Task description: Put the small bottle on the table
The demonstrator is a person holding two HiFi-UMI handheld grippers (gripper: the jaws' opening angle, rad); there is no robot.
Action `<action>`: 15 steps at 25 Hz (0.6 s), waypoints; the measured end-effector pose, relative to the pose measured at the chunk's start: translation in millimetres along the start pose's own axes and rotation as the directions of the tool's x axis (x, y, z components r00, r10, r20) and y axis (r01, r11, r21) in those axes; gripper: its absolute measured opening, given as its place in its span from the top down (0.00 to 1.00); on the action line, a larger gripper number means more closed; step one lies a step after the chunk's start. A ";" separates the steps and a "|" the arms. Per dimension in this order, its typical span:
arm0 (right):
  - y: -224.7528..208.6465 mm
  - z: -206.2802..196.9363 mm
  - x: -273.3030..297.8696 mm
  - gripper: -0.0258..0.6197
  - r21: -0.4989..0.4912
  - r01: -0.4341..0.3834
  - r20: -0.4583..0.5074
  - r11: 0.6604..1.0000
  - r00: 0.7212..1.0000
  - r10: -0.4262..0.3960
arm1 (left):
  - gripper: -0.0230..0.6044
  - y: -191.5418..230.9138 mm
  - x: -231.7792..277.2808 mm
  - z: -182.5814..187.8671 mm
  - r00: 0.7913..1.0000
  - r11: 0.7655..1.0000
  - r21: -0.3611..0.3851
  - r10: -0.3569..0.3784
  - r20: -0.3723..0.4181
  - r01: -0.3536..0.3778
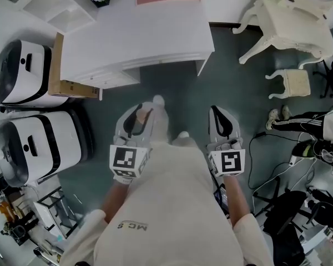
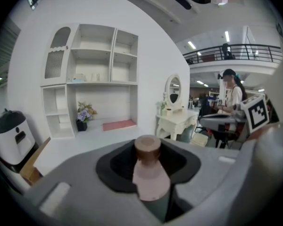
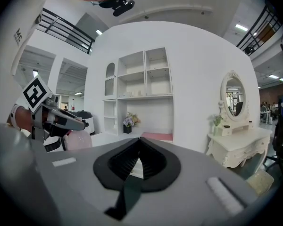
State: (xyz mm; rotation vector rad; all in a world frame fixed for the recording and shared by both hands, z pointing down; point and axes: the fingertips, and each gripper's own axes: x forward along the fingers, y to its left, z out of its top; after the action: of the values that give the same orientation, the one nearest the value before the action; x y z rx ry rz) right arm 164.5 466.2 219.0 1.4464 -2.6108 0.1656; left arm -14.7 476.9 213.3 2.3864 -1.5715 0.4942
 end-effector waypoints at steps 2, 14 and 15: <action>-12.6 -0.5 21.3 0.96 0.004 0.005 -0.001 1.000 1.000 -0.005 | 0.75 8.9 23.3 2.5 1.000 1.000 -0.001 -0.008 -0.004 0.008; -55.4 40.5 225.3 0.98 0.030 0.029 -0.016 0.999 0.999 -0.028 | 0.75 145.8 176.9 70.1 0.997 0.997 0.016 -0.075 -0.003 0.075; -56.7 45.5 244.4 0.97 0.028 0.030 -0.014 0.999 0.999 -0.029 | 0.75 159.6 188.8 76.3 0.997 0.996 0.017 -0.082 -0.004 0.082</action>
State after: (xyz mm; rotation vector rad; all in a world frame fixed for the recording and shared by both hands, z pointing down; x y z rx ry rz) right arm 81.1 225.2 221.0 1.4865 -2.5850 0.2093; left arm -81.7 227.1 222.7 2.4500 -1.4665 0.4972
